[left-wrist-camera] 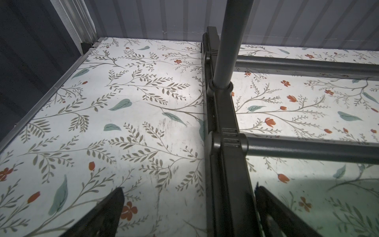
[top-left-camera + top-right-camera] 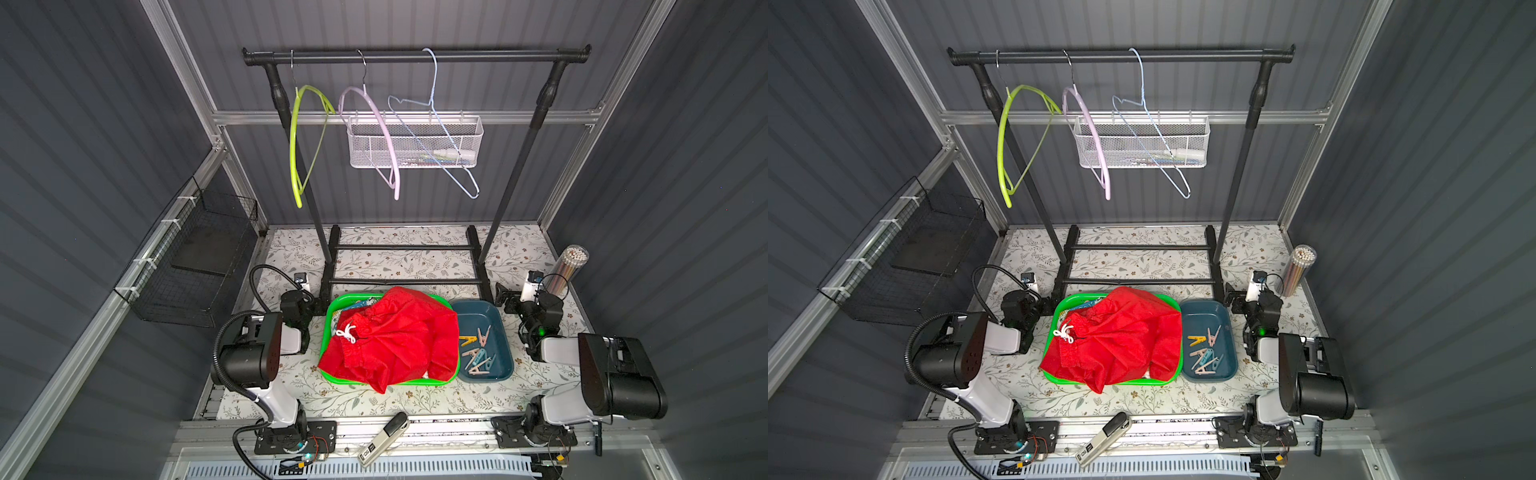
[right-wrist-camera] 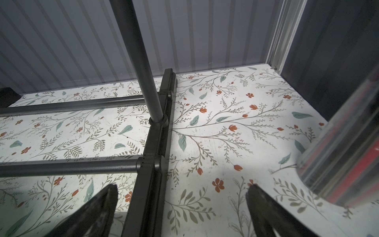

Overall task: Remove the clothespins securing shorts to the hanger
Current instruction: Reset both arms

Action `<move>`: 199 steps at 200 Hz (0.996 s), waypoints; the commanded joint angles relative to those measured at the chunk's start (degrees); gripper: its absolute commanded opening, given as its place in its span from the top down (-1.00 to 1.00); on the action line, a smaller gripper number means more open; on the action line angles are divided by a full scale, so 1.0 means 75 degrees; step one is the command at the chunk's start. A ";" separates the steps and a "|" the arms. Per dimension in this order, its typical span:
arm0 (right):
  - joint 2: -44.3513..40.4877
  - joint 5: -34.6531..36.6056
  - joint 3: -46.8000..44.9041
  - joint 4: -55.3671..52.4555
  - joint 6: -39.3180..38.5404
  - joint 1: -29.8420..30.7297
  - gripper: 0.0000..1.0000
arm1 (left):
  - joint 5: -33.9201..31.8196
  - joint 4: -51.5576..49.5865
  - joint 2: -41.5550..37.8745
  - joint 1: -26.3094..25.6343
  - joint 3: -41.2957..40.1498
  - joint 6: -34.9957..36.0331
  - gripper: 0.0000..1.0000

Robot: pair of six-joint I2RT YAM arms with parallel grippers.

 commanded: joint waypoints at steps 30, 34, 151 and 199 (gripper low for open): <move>-0.0073 0.0061 0.0137 -0.0023 -0.0017 0.0029 -0.99 | -0.0048 -0.0040 0.0100 -0.0043 0.0125 0.0145 -0.99; -0.0075 0.0062 0.0137 -0.0023 -0.0017 0.0029 -0.99 | -0.0048 -0.0040 0.0100 -0.0042 0.0125 0.0145 -0.99; -0.0012 0.0056 0.0207 -0.0105 -0.0008 0.0029 -0.99 | -0.0048 -0.0040 0.0100 -0.0045 0.0125 0.0146 -0.99; -0.0104 -0.0036 0.0083 0.0052 -0.0067 0.0047 -0.99 | -0.0047 -0.0040 0.0100 -0.0039 0.0125 0.0145 -0.99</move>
